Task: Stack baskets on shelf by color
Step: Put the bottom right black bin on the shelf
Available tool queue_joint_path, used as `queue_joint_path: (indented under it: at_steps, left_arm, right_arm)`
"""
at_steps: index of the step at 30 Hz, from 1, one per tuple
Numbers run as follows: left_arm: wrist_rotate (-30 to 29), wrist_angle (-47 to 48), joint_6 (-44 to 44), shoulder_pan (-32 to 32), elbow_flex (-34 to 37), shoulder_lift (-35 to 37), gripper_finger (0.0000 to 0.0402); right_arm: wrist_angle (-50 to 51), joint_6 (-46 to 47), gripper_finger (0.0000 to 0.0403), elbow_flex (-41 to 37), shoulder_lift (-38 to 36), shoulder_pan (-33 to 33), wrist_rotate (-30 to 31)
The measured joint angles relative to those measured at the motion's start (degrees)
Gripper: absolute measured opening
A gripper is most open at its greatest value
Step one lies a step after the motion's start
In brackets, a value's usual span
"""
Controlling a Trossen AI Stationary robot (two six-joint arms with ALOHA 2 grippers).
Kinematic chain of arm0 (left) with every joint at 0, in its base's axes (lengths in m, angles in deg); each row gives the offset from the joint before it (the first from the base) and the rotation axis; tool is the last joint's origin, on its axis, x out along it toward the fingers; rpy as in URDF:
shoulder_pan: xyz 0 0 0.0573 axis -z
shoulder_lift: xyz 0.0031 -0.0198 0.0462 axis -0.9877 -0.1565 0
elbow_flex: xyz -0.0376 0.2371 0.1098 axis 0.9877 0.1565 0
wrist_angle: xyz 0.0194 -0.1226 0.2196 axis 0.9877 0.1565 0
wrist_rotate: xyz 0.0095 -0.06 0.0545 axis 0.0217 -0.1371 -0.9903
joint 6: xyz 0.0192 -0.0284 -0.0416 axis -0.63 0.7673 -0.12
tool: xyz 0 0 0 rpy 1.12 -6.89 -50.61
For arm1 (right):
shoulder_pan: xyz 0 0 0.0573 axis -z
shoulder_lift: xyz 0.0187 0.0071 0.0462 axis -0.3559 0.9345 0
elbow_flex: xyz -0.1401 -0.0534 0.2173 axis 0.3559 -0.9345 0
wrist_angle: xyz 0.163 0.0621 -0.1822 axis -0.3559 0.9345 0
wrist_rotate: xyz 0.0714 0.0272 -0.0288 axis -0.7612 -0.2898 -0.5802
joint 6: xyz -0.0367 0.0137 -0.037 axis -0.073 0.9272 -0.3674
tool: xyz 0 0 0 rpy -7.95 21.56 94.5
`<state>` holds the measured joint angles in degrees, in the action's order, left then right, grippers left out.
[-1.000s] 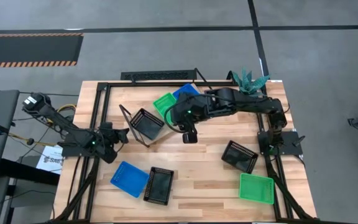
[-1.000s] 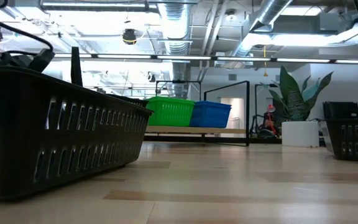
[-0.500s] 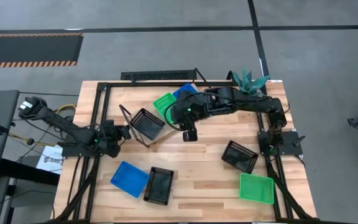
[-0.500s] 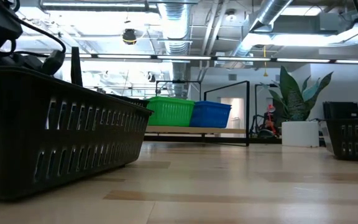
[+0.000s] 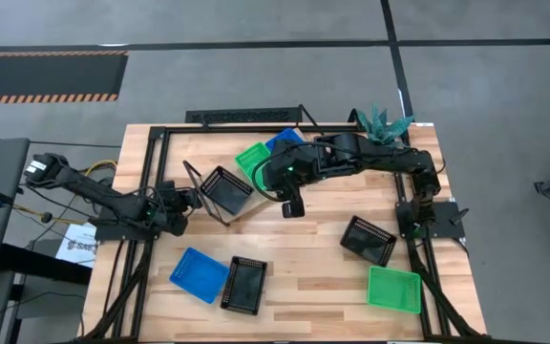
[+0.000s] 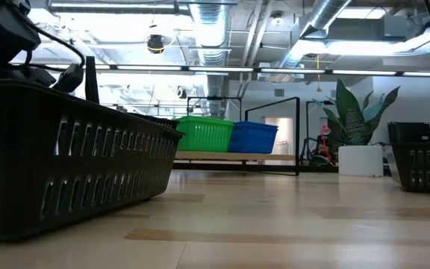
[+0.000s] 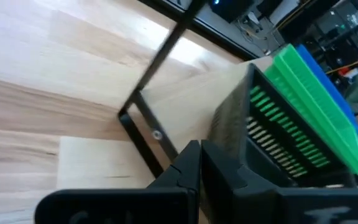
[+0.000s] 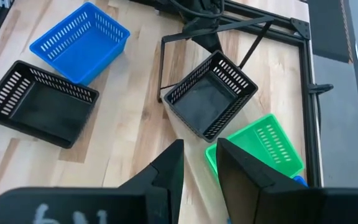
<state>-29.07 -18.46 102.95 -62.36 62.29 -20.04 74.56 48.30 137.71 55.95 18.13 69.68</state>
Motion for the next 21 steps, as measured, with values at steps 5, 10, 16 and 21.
queue_joint_path:
  at_steps: [5,10,16,21]
  left_arm:
    - [6.8,-4.9,-5.8,0.7,0.0,0.0,0.0000]
    - [10.0,-2.2,-2.6,1.5,0.0,0.0,0.0000]
    - [12.5,-3.0,-1.0,2.0,0.0,0.0,0.0000]
    - [7.4,-3.8,-2.9,0.7,0.0,0.0,0.0000]
  right_arm:
    - [0.9,0.0,0.0116,0.0,0.0,0.3,-0.3]
    - [1.4,0.0,0.0116,0.0,0.0,0.3,-0.3]
    - [2.0,0.0,0.0116,0.0,0.0,0.3,-0.4]
    - [2.1,0.1,0.0116,0.0,0.0,0.3,-0.4]
